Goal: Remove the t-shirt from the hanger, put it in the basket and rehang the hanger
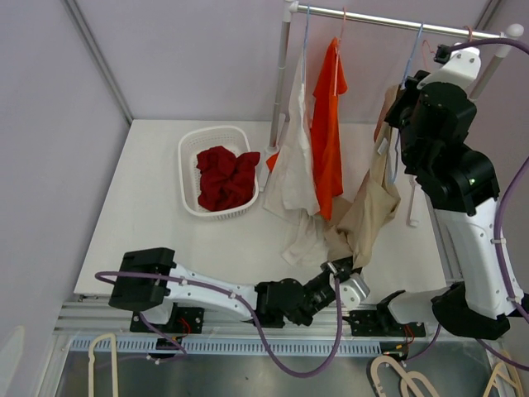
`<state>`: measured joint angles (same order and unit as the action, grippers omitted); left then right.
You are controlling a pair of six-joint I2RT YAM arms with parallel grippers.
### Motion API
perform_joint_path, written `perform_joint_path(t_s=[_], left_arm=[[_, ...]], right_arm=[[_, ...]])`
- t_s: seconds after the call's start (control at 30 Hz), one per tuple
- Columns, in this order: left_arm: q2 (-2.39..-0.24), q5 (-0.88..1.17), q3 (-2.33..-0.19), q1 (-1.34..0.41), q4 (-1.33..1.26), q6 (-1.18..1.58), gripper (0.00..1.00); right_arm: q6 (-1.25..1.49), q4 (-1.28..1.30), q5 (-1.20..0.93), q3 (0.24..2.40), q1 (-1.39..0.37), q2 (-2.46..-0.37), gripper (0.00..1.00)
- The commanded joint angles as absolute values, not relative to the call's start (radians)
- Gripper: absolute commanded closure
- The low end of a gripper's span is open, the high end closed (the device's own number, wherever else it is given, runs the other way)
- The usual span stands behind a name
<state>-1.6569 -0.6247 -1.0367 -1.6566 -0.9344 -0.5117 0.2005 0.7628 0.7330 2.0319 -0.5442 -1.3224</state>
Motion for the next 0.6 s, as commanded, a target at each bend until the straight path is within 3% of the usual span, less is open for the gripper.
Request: perform_joint_path(t_s=[0.0, 0.1, 0.23, 0.27, 0.37, 0.4, 0.53, 0.57], left_arm=[[-1.676, -0.607, -1.038, -1.612, -0.922, -0.329, 0.99], [-1.668, -0.575, -1.166, -1.473, -0.643, -0.141, 0.99], [-1.704, -0.373, -1.445, -1.225, -0.258, 0.050, 0.99], [-1.724, -0.345, -1.638, -1.189, -0.129, 0.079, 0.99], [-1.857, -0.270, -1.926, -1.080, 0.076, 0.132, 0.99], [-1.953, -0.208, -2.174, -1.027, 0.235, 0.159, 0.99], [-2.114, -0.056, -2.487, -0.928, 0.595, 0.316, 0.99], [-2.093, -0.008, -2.461, -0.927, 0.606, 0.328, 0.99]], right_arm=[[0.193, 0.737, 0.718, 2.156, -0.532, -1.339, 1.00], [0.262, 0.811, 0.655, 2.186, -0.549, -1.321, 1.00], [0.363, 0.885, 0.560, 2.116, -0.551, -1.260, 1.00], [0.397, 0.923, 0.548, 2.106, -0.551, -1.243, 1.00], [0.414, 0.943, 0.488, 2.051, -0.551, -1.215, 1.00], [0.413, 0.942, 0.480, 2.045, -0.551, -1.200, 1.00], [0.355, 0.940, 0.529, 2.098, -0.552, -1.207, 1.00], [0.335, 0.939, 0.563, 2.120, -0.551, -1.215, 1.00]])
